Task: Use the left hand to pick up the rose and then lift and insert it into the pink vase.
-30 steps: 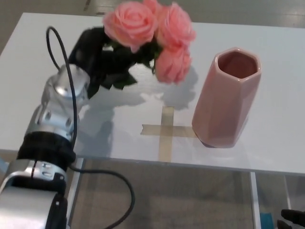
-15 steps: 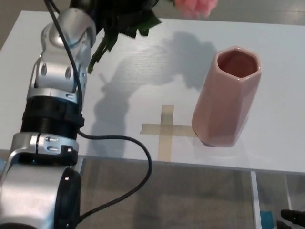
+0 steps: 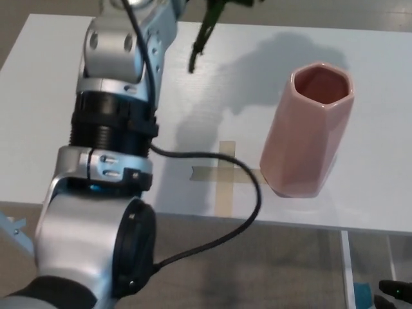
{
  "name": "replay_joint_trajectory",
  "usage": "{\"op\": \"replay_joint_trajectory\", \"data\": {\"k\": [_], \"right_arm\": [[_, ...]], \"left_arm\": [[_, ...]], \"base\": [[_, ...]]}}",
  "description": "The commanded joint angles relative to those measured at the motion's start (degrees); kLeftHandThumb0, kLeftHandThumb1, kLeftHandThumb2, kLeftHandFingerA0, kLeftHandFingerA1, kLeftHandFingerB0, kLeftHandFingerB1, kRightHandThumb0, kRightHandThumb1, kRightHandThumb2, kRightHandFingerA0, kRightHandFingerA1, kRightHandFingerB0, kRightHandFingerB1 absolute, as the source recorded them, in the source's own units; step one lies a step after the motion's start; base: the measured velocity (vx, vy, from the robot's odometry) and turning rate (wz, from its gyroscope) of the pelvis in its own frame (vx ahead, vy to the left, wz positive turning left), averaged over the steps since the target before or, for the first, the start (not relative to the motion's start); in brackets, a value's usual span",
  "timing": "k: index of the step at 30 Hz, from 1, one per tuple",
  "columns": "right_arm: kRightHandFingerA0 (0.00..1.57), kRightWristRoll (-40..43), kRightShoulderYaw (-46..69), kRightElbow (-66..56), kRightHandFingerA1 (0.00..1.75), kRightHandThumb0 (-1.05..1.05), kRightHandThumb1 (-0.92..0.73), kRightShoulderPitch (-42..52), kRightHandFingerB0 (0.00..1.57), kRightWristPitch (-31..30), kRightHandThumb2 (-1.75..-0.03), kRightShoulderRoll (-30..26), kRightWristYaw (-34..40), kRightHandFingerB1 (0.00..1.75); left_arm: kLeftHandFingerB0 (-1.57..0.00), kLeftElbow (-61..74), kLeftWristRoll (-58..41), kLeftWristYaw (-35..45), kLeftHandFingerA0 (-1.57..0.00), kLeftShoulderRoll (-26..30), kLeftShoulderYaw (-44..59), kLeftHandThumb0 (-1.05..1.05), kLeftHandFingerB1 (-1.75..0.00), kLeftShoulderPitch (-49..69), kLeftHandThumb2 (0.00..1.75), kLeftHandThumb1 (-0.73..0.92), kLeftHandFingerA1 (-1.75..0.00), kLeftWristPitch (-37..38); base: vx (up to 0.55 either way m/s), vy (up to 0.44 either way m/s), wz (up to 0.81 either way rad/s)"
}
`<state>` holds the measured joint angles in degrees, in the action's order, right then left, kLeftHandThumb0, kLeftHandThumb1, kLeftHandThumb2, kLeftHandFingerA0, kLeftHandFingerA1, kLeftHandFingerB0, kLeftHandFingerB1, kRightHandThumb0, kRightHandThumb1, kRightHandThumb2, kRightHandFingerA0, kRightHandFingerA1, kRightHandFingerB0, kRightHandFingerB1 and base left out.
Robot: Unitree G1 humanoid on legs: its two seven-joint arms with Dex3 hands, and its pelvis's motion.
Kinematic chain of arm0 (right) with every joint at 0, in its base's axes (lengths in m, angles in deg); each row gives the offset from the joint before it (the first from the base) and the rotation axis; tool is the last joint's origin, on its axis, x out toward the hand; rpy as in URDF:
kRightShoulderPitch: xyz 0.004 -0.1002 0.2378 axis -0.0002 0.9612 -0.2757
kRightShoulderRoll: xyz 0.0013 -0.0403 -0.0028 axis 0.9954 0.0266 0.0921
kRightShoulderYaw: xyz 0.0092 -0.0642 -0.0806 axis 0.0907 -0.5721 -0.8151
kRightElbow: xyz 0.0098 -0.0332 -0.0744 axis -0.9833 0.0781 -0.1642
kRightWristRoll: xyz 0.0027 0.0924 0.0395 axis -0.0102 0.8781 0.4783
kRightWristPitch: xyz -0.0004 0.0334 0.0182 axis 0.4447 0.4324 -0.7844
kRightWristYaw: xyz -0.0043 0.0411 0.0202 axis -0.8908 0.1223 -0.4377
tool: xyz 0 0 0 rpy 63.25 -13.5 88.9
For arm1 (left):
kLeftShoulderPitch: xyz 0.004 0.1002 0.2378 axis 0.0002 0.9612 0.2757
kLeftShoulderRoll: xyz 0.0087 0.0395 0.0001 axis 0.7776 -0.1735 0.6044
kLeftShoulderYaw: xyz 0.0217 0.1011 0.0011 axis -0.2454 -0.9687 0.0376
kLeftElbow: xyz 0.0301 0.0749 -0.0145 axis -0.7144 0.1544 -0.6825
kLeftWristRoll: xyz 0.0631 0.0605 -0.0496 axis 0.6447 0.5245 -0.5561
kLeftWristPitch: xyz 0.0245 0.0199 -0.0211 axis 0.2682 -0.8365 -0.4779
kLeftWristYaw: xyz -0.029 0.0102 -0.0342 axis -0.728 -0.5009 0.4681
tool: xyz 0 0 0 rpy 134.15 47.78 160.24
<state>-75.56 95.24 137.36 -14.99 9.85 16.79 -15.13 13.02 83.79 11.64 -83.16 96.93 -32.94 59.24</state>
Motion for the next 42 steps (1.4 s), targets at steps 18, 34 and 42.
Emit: {"op": "replay_joint_trajectory", "data": {"k": [18, 34, 42], "right_arm": [[0.63, 0.6, 0.2, 0.6, 0.48, -0.32, -0.65, 1.7, 0.54, -0.8, -0.58, -0.1, 0.4, 0.43], [0.62, 0.7, -0.1, 0.3, 0.48, -0.32, -0.65, 2.2, 0.53, -0.6, -0.59, 0.3, -0.1, 0.43], [0.62, 0.5, -0.2, 0.1, 0.48, -0.31, -0.65, 1.7, 0.54, -0.2, -0.59, 0.2, -0.1, 0.43]], "left_arm": [[-0.85, -2.3, -10.3, -5.6, -0.88, -4.6, 3.5, -0.14, -0.86, -11.6, 0.7, 0.83, -1.53, -8.2], [-0.85, -3.2, -10.6, -6.3, -0.9, -5.9, 0.6, -0.14, -0.89, -15.3, 0.72, 0.82, -1.51, -7.2], [-0.84, -3.7, -10.8, -7.6, -0.88, -7.8, 0.3, -0.13, -0.91, -17.1, 0.74, 0.81, -1.53, -7.2]], "base": [[0.0, 0.0, 0.0], [0.0, 0.0, 0.0], [0.0, 0.0, 0.0]]}}
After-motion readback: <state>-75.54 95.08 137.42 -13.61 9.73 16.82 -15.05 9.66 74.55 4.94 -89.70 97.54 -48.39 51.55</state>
